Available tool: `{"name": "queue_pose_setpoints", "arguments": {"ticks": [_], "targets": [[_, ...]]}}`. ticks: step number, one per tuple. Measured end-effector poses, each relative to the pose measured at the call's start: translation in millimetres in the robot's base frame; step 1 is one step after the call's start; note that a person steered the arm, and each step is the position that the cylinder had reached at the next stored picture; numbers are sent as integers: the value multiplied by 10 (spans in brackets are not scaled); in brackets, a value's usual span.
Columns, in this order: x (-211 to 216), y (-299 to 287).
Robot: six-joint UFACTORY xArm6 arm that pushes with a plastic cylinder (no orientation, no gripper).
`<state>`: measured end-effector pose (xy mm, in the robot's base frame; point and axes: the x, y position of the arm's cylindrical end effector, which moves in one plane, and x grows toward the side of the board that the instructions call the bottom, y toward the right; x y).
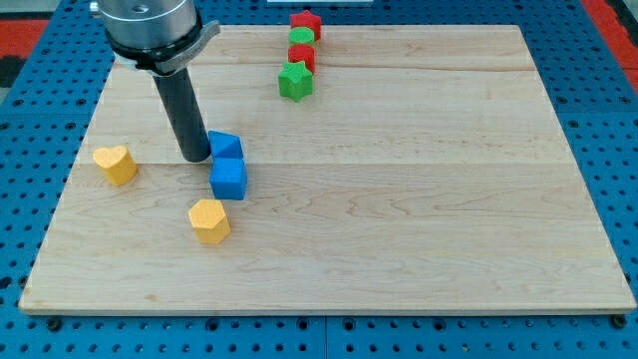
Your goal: Place the yellow heart diagonally in between blue triangle and green star
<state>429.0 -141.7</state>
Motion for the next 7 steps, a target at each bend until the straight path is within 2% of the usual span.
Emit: {"name": "queue_pose_setpoints", "arguments": {"ticks": [2, 3, 4, 5, 6, 7], "targets": [[-156, 32], [-420, -587], [-381, -1411], [330, -1589], [795, -1383], [672, -957]]}}
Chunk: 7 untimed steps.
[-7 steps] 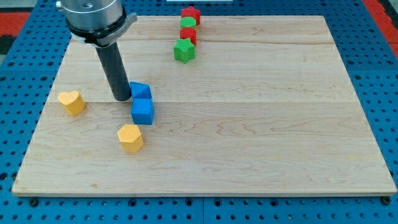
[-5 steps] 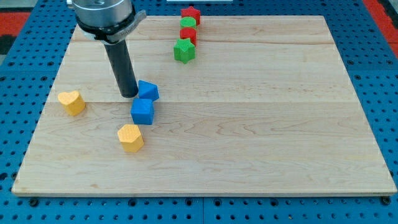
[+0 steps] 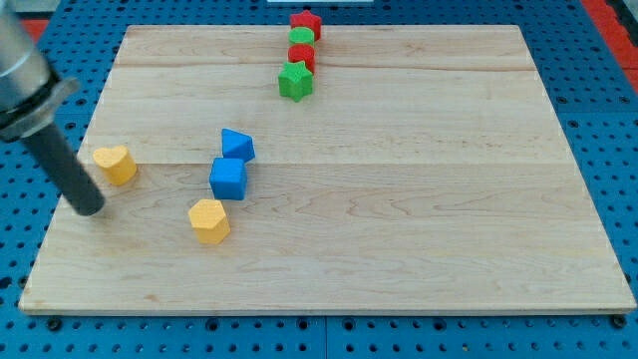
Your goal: Place the yellow heart diagonally in between blue triangle and green star
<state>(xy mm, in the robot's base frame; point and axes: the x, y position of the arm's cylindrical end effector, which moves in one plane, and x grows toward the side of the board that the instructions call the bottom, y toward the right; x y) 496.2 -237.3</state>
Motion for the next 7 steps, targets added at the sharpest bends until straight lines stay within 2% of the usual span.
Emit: {"name": "queue_pose_setpoints", "arguments": {"ticks": [1, 3, 5, 6, 7], "targets": [[-403, 23], [-820, 52], [-1235, -391], [-1383, -380], [-1370, -97]]}}
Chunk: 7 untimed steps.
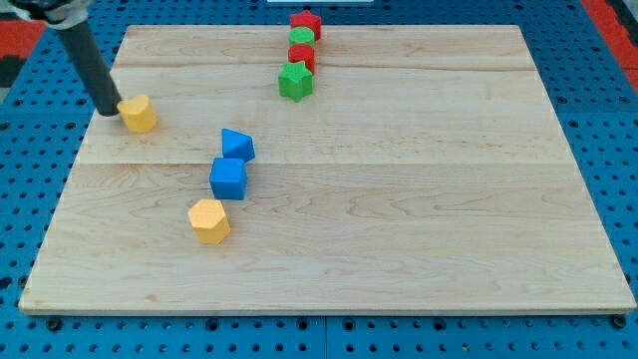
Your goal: Place the yellow heart diagonally in between blue triangle and green star
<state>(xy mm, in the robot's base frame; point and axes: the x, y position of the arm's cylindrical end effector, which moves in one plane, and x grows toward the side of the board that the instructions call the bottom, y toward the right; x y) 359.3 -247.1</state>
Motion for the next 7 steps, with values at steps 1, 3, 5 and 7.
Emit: {"name": "queue_pose_setpoints", "arguments": {"ticks": [1, 3, 5, 7], "targets": [[14, 362], [22, 947], [24, 620], [474, 555]]}}
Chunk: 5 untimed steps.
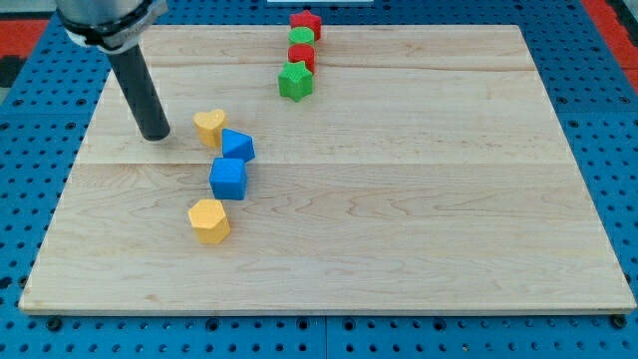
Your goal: Place the yellow heart diagonally in between blue triangle and green star
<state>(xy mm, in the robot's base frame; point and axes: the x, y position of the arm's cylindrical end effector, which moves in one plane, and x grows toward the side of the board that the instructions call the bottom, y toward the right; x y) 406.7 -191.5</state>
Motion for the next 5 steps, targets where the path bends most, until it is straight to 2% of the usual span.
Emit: {"name": "queue_pose_setpoints", "arguments": {"ticks": [2, 4, 5], "targets": [[-42, 348], [-265, 448], [-266, 759]]}}
